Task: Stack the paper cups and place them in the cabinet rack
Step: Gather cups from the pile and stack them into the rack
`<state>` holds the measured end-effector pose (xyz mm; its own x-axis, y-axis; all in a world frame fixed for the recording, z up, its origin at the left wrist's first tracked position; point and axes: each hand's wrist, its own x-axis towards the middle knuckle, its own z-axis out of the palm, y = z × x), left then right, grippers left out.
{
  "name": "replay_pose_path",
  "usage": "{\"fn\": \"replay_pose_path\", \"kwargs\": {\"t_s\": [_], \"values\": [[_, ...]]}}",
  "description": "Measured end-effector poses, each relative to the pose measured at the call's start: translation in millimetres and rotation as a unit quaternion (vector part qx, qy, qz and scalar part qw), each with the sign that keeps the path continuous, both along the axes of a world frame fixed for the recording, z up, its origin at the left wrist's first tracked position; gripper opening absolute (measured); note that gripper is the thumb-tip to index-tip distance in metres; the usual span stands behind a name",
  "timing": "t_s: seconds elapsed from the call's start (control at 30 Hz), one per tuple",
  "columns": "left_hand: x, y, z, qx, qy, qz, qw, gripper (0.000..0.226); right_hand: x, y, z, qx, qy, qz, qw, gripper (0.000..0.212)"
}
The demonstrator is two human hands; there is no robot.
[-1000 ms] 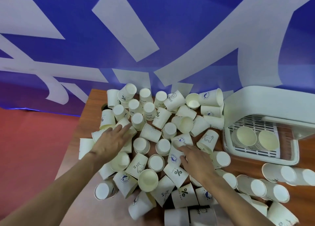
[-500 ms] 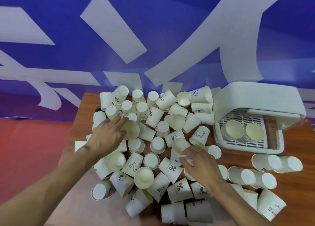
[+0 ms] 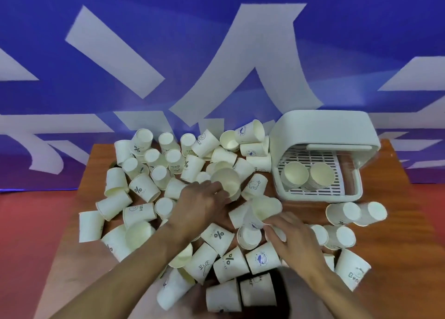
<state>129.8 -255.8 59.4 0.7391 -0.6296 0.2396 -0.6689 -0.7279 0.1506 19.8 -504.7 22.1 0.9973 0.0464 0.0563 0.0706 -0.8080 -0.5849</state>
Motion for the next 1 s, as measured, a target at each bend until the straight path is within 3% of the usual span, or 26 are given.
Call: {"fn": "replay_pose_path", "kwargs": {"t_s": [0.13, 0.3, 0.73, 1.0], "values": [[-2.7, -61.4, 4.1, -0.054, 0.022, -0.01, 0.998, 0.018, -0.5, -52.0, 14.5, 0.016, -0.038, -0.054, 0.998, 0.017], [7.3, -138.5, 7.9, -0.086, 0.032, -0.001, 0.996, 0.028, 3.4, -130.7, 23.8, 0.034, -0.088, -0.14, 0.986, 0.018], [19.6, -208.7, -25.9, 0.049, -0.042, -0.041, 0.997, 0.014, 42.5, -208.3, -12.4, -0.003, -0.136, -0.047, 0.99, 0.016], [32.9, -217.3, -40.4, 0.159, 0.024, -0.032, 0.987, 0.019, 67.1, -216.1, -31.1, -0.029, -0.095, -0.008, 0.995, 0.024]]}}
